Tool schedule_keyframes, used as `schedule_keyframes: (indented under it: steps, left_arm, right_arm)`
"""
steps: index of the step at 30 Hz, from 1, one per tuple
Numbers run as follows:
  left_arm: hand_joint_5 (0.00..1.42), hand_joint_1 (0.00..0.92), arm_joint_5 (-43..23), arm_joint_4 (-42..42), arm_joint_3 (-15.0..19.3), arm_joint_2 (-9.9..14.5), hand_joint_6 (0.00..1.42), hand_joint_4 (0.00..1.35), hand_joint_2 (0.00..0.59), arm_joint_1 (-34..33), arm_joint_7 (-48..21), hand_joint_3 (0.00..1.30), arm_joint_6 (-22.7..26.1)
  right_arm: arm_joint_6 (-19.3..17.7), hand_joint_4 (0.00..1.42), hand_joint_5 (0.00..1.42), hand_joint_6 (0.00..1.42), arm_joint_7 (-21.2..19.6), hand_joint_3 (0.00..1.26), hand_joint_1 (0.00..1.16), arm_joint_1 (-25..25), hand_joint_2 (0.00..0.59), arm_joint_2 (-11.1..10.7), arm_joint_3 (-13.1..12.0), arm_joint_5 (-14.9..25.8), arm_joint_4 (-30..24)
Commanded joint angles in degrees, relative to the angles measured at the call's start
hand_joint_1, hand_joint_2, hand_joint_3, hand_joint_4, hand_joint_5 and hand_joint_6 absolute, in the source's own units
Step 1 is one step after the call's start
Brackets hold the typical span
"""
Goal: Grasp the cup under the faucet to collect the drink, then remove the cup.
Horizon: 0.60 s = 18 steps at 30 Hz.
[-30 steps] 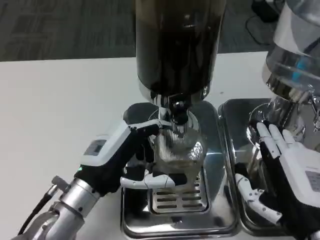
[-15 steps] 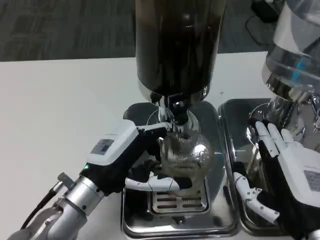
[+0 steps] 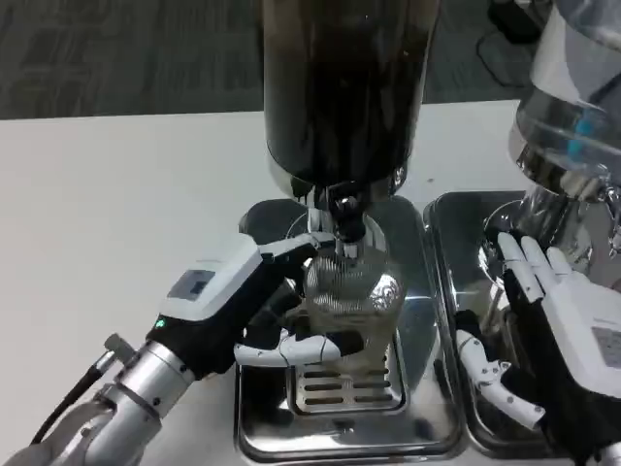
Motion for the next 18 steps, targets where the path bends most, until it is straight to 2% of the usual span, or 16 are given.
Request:
schedule_keyframes:
  steps: [1, 8, 14, 18]
  left_arm:
    - [0.54, 0.231, -0.08, -0.77, -0.06, 0.73, 0.47, 0.32, 0.087, 0.46, -0.29, 0.23, 0.19]
    - [0.47, 0.146, -0.67, -0.51, -0.24, 0.87, 0.36, 0.25, 0.042, 0.29, -1.54, 0.16, -0.24]
    - [0.46, 0.082, -2.9, -1.75, 1.07, 1.9, 0.33, 0.2, 0.019, 1.41, -2.83, 0.14, -0.92]
    - [0.46, 0.074, -4.55, -3.86, 2.02, 2.71, 0.33, 0.18, 0.015, 3.03, -3.64, 0.13, -1.13]
  right_arm:
    - [-0.18, 0.0, 0.0, 0.06, -0.64, 0.02, 0.23, -0.41, 0.445, -0.35, -0.6, 0.87, 0.26]
    - [-0.21, 0.0, 0.0, 0.06, -0.93, 0.02, 0.23, -0.46, 0.444, -0.26, -0.59, 0.9, 0.62]
    - [-0.58, 0.0, 0.0, 0.06, -0.82, 0.02, 0.23, -1.16, 0.444, -0.65, -0.57, 1.36, 1.38]
    - [-0.98, 0.0, 0.0, 0.06, -0.71, 0.02, 0.23, -1.92, 0.44, -1.21, -0.58, 1.99, 2.04]
